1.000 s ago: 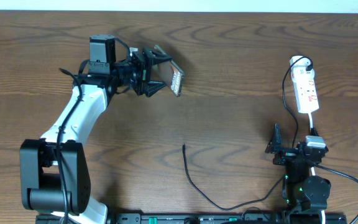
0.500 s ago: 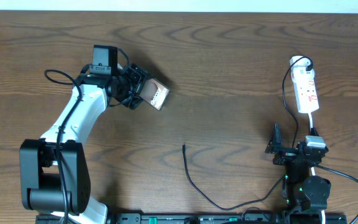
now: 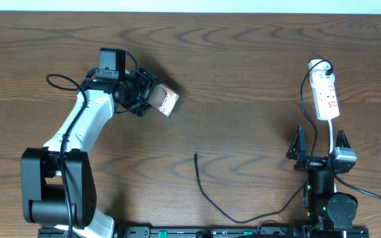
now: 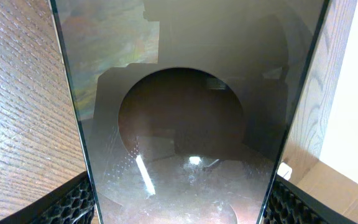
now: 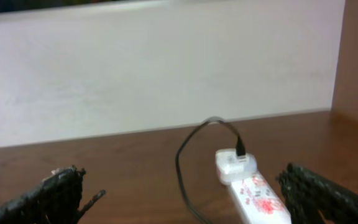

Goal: Plug charger to phone and switch on socket
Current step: 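Move the right gripper toward the phone held by the left gripper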

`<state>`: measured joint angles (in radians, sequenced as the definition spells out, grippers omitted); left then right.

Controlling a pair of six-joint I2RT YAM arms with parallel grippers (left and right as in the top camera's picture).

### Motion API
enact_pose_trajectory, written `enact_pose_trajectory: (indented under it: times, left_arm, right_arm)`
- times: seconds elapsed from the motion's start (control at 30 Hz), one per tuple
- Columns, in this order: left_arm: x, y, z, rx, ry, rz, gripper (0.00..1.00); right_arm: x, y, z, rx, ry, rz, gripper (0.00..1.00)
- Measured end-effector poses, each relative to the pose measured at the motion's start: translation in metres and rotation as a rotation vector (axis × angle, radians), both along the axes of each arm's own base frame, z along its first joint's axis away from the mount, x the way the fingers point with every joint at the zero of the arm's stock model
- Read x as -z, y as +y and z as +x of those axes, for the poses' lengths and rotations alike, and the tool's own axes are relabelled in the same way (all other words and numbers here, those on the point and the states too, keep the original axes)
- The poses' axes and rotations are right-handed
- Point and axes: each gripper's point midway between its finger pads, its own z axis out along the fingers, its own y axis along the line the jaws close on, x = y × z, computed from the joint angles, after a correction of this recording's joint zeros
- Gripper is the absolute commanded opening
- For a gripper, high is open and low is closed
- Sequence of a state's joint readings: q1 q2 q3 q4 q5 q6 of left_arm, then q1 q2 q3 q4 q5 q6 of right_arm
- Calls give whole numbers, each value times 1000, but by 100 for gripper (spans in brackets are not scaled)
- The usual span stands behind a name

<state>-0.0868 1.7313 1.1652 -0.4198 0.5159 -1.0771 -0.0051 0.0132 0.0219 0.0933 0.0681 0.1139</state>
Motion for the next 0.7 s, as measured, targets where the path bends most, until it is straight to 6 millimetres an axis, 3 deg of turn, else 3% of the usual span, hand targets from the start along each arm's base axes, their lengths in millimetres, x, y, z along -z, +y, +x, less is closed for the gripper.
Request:
enact_pose_trajectory:
  times: [0.13,0.33,0.5,0.7]
  left_arm:
    - [0,0,0,-31,19,-16,7]
    - [0,0,0,-72,43,-34,8]
    - [0,1,0,-101,61,-46,7]
    - [0,1,0,-160,96,-75,7]
  right_arm:
    - [-8,4,-2,-30,77,64,99]
    - [-62,15,4,-89,177,103,99]
    - [-90,39,34,-221,298,135,99]
    - [-95,78,86,-443,474,263,99]
